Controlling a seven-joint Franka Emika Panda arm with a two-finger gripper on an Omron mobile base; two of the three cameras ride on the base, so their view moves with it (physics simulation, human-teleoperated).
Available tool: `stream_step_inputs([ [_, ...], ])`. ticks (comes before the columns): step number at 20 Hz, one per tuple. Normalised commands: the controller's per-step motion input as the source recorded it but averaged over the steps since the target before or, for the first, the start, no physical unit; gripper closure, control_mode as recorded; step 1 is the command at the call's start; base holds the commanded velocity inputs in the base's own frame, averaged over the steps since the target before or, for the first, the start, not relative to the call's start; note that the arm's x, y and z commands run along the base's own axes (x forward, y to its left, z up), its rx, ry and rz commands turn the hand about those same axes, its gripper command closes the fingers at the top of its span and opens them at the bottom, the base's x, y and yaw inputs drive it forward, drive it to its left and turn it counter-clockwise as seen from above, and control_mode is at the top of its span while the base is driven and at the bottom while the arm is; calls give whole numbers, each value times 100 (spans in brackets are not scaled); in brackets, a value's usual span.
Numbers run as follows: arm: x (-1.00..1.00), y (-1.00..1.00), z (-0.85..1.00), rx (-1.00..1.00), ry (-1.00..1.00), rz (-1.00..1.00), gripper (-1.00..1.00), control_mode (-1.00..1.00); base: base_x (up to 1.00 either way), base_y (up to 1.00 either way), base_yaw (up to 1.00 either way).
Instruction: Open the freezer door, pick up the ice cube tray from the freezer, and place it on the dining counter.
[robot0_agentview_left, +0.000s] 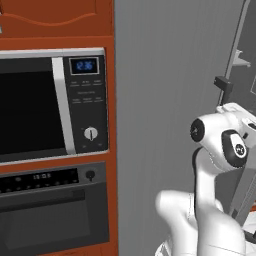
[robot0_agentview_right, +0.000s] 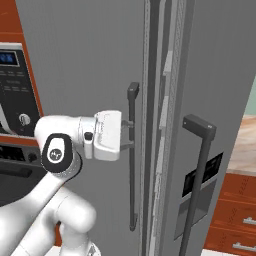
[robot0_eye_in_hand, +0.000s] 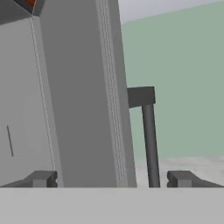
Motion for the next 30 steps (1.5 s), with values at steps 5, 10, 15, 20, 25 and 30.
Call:
stream_step_inputs([
  [5, 31, -40, -22, 0, 0, 0, -100, -100, 0, 0, 0],
  [10, 39, -35, -17, 0, 0, 0, -100, -100, 0, 0, 0],
  [15, 42, -33, -19, 0, 0, 0, -100, -100, 0, 0, 0],
  [20, 35, -41, -24, 1, 0, 0, -100, -100, 0, 0, 0],
  [25, 17, -41, -21, 1, 0, 0, -100, -100, 0, 0, 0],
  [30, -5, -54, -13, 4, 0, -1, -100, -100, 0, 0, 0],
])
